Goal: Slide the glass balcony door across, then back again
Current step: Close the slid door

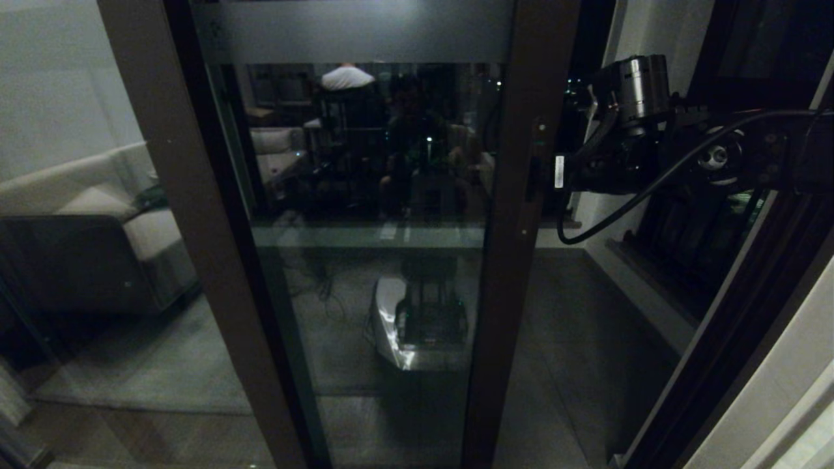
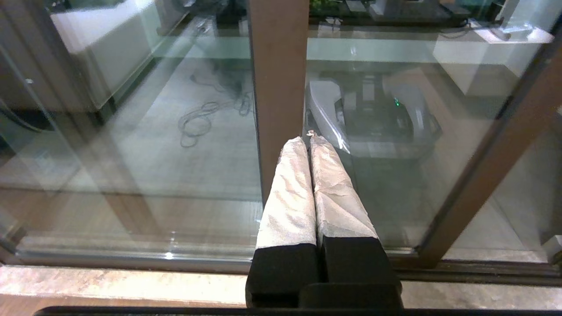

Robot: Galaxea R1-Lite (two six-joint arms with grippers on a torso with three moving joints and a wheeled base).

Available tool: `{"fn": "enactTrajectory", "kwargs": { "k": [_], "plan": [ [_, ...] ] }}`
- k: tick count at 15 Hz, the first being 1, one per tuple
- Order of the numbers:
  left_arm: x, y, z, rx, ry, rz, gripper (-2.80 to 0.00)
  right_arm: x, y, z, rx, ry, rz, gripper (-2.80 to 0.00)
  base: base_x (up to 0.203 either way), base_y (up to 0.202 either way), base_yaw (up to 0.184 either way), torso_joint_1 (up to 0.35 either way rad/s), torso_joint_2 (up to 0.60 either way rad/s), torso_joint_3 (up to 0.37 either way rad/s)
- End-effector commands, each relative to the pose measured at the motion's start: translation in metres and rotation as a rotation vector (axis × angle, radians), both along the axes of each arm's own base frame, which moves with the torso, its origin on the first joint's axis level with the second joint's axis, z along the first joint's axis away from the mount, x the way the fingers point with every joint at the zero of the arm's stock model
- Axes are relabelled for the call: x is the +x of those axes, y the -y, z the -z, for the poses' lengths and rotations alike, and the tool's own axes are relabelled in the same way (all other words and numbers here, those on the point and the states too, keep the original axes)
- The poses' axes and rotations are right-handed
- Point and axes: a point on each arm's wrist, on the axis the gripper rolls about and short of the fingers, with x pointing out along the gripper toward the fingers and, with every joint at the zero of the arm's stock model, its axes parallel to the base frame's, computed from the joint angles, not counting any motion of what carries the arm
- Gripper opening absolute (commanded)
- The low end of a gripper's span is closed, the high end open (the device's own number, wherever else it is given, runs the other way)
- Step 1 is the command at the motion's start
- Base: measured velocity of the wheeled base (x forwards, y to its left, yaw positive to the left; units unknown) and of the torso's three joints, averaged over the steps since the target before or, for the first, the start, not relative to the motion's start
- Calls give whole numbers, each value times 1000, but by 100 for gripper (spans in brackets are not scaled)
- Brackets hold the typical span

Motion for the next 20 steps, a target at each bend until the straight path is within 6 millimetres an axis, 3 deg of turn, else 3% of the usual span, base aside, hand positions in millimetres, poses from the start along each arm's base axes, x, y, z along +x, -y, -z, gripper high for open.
{"fn": "enactTrajectory", "kwargs": {
  "k": [1, 6, 12, 18, 20],
  "plan": [
    [0, 0, 0, 0, 0, 0, -280, -1, 10, -4, 4, 13, 25, 0, 0, 0, 0, 0, 0, 0],
    [0, 0, 0, 0, -2, -1, -280, 0, 29, 0, 1, -3, 74, 0, 0, 0, 0, 0, 0, 0],
    [0, 0, 0, 0, 0, -1, -280, 3, 69, 5, 2, -22, 165, 0, 0, 0, 0, 0, 0, 0],
    [0, 0, 0, 0, 0, -1, -280, -5, 87, 7, 15, -32, 175, 0, 0, 0, 0, 0, 0, 0],
    [0, 0, 0, 0, 0, -1, -280, -16, 89, 4, 26, -37, 153, 0, 0, 0, 0, 0, 0, 0]
  ]
}}
